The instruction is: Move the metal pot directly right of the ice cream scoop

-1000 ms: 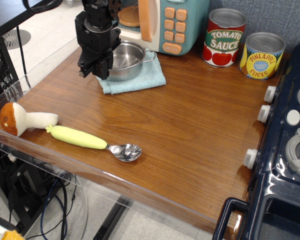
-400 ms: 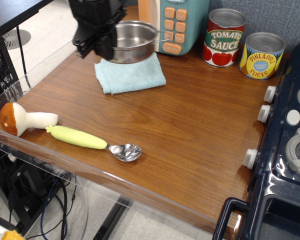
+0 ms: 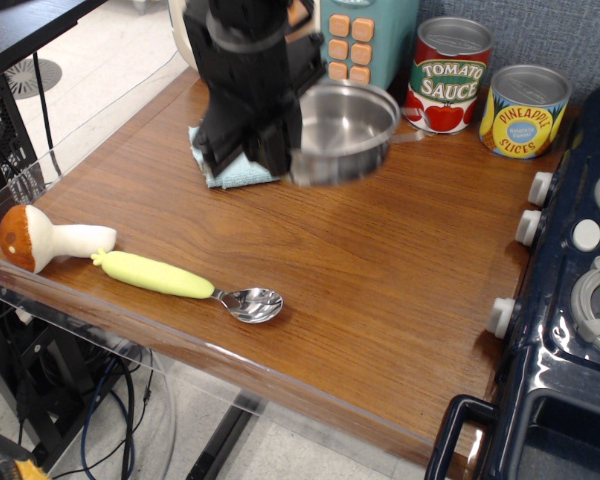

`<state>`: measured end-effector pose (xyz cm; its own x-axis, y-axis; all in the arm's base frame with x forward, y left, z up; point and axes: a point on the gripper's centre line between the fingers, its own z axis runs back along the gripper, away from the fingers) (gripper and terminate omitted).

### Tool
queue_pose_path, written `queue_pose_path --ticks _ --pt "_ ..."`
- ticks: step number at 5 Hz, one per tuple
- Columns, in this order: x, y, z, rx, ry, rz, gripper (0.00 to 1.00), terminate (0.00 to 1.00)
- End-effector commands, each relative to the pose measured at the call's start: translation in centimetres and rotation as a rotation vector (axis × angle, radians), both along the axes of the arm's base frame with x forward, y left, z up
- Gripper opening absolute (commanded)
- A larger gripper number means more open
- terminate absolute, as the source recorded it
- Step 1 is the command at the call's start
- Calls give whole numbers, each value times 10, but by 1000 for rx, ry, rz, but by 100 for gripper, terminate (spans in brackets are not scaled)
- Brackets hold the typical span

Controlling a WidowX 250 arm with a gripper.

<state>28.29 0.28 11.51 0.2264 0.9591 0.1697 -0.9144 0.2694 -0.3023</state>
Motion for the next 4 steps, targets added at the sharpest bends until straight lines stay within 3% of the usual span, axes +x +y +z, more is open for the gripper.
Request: queue_pose_path --ticks 1,2,4 --pt "-38 -41 -23 16 -24 -77 0 0" --pt "-47 -53 -45 8 -16 -83 0 0" --pt "-50 -63 -77 55 19 -96 0 0"
